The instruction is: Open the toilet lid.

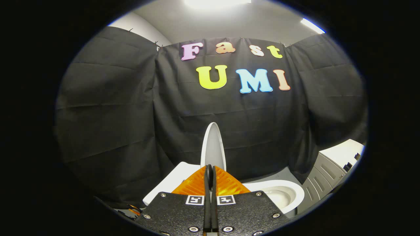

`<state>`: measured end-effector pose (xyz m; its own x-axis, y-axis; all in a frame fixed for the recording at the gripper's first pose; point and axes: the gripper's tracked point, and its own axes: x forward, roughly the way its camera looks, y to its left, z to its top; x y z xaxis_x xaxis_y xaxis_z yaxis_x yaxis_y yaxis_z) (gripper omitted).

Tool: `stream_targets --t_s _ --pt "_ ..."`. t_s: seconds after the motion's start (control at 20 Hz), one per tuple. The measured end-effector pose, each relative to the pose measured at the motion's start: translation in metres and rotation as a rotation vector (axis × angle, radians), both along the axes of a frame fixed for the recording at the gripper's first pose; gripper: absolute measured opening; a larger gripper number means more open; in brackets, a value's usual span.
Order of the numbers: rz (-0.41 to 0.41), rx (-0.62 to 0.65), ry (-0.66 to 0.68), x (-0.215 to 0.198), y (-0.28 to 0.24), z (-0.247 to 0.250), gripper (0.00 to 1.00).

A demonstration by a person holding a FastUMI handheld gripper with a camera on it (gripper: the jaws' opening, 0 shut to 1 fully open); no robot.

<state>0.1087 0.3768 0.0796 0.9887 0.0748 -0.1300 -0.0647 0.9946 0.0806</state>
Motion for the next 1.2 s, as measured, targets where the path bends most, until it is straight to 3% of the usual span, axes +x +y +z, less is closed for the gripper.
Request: stream_targets --t_s 1.2 --pt "0.172 -0.117 -0.022 0.011 0.100 -0.013 0.00"
